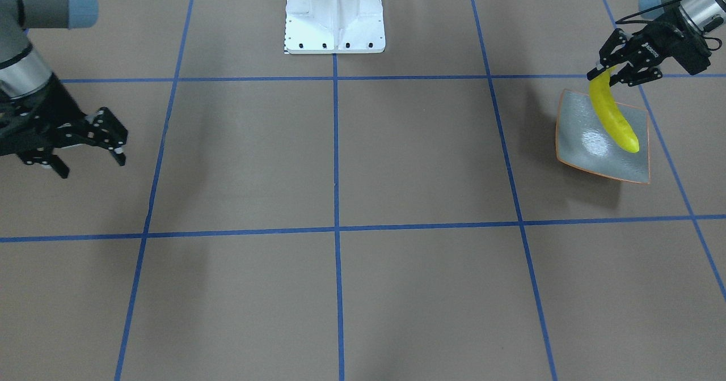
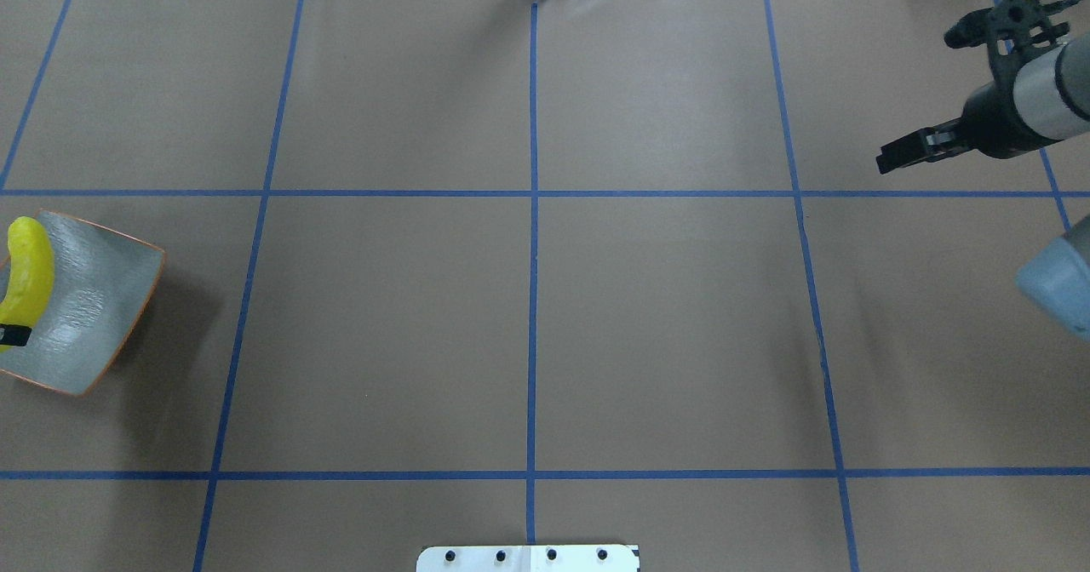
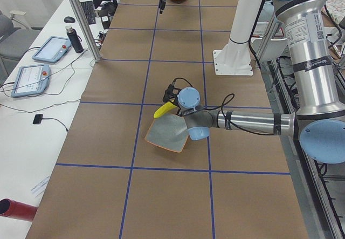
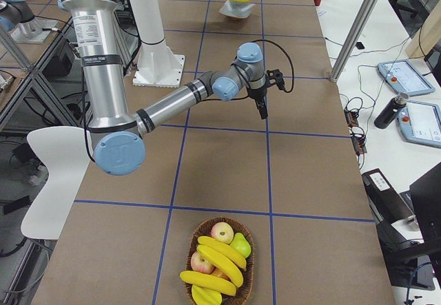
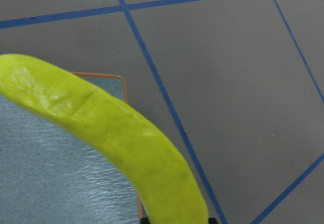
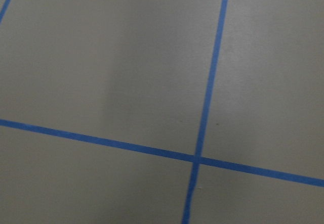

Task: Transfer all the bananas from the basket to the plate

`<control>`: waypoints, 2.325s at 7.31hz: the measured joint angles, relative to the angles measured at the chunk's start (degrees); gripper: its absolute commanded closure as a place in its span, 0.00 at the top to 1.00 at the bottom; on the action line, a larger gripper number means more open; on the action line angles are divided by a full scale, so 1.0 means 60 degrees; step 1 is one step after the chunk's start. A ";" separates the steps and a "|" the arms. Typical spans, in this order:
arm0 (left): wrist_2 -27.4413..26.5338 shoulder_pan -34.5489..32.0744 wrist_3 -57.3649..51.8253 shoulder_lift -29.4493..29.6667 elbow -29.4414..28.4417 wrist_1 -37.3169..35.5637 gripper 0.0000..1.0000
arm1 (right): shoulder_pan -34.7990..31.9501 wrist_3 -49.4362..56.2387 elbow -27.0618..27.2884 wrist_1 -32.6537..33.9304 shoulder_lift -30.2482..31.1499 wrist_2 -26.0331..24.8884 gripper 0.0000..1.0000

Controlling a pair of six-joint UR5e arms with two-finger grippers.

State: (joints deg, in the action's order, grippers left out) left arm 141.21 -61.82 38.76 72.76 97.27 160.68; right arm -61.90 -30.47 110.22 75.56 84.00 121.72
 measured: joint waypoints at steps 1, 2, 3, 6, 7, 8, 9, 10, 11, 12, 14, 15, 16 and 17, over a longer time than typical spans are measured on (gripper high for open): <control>-0.0255 -0.0007 -0.0347 0.0026 -0.0348 -0.0009 0.06 | -0.0717 0.1150 -0.0063 0.0000 0.0504 0.0543 1.00; -0.0502 0.0011 -0.0578 0.0081 -0.0616 -0.0026 0.36 | -0.1342 0.2147 -0.0094 -0.0006 0.1003 0.0989 1.00; -0.0692 0.0029 -0.0676 0.0196 -0.0824 -0.0041 0.65 | -0.1818 0.2864 -0.0109 -0.0003 0.1415 0.1270 1.00; -0.0918 0.0015 -0.0727 0.0721 -0.1246 -0.0069 1.00 | -0.2678 0.4328 -0.0394 0.0017 0.2116 0.1458 1.00; -0.0986 -0.0044 -0.0719 0.0808 -0.1251 -0.0073 1.00 | -0.2956 0.4786 -0.0484 0.0029 0.2311 0.1477 1.00; -0.0877 -0.0280 -0.0707 0.0949 -0.1231 -0.0092 1.00 | -0.3350 0.5319 -0.0660 0.0036 0.2493 0.1632 1.00; -0.0536 -0.0696 -0.0696 0.1220 -0.1228 -0.0224 1.00 | -0.3908 0.5866 -0.1018 0.0046 0.2603 0.1934 1.00; -0.0065 -0.1136 -0.0694 0.1529 -0.1227 -0.0484 1.00 | -0.4511 0.6397 -0.1497 0.0066 0.2637 0.2155 1.00; 0.0274 -0.1425 -0.0695 0.1757 -0.1226 -0.0673 1.00 | -0.5098 0.6878 -0.2065 0.0085 0.2618 0.2237 1.00; 0.0416 -0.1547 -0.0692 0.1889 -0.1226 -0.0758 1.00 | -0.5643 0.7204 -0.2656 0.0081 0.2584 0.2241 1.00; 0.0481 -0.1621 -0.0698 0.2005 -0.1212 -0.0793 1.00 | -0.6828 0.8126 -0.4125 0.0010 0.2490 0.2190 1.00; 0.0490 -0.1628 -0.0701 0.2034 -0.1196 -0.0791 1.00 | -0.7393 0.8638 -0.4864 -0.0003 0.2392 0.2178 1.00; 0.0497 -0.1632 -0.0702 0.2071 -0.1175 -0.0784 1.00 | -0.7806 0.8836 -0.5406 -0.0002 0.2324 0.2182 0.98; 0.0501 -0.1634 -0.0703 0.2118 -0.1163 -0.0781 1.00 | -0.8036 0.8464 -0.5720 0.0002 0.2295 0.2237 0.98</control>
State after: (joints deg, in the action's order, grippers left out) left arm 144.22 -71.63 34.54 85.47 90.29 156.00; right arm -110.12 20.32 75.91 75.57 97.77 135.14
